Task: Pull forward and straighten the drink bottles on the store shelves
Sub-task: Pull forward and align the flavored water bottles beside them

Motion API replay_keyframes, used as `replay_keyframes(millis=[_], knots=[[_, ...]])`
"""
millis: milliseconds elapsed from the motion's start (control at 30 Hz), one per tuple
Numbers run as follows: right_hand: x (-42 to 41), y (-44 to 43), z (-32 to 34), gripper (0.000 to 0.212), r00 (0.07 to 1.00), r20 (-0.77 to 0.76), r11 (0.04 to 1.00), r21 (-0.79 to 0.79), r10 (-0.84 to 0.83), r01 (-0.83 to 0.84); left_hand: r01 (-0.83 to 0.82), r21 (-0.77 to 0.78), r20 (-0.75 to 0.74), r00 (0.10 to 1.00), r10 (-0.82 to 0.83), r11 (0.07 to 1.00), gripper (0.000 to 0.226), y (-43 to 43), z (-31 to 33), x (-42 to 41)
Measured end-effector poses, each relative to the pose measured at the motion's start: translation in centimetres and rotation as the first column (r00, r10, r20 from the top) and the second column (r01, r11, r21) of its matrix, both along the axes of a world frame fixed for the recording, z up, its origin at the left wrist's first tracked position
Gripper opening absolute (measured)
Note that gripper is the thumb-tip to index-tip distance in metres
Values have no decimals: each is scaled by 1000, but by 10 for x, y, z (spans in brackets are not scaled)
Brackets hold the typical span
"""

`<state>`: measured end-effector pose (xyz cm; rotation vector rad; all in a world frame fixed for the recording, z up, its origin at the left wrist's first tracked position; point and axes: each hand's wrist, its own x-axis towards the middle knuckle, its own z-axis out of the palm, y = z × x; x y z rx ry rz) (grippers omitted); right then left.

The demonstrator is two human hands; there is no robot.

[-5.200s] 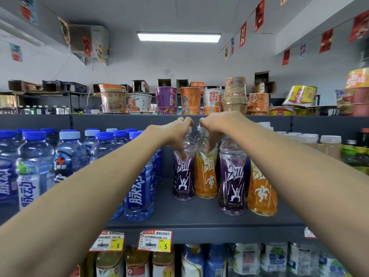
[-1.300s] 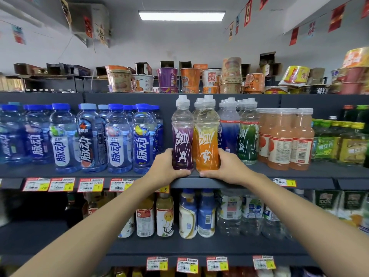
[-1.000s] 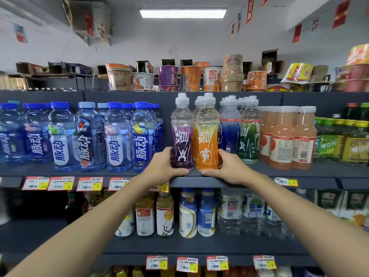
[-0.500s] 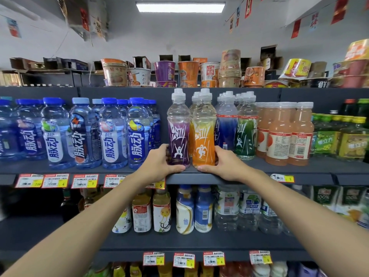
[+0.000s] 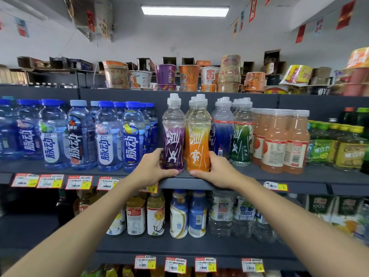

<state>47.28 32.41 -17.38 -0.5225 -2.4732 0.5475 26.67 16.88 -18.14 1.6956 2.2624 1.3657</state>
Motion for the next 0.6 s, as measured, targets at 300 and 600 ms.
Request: replay_keyframes(millis=[300,600], knots=[[1,-5,2,86,1000,4,998,-56,-29,30,-5,-9,-61,998,4,1000,84,-3,5,5],[11,-6,1,102,998,-32,998,-25,-58,57,-129,260,-129,978,167,957,107,-19,-1,36]])
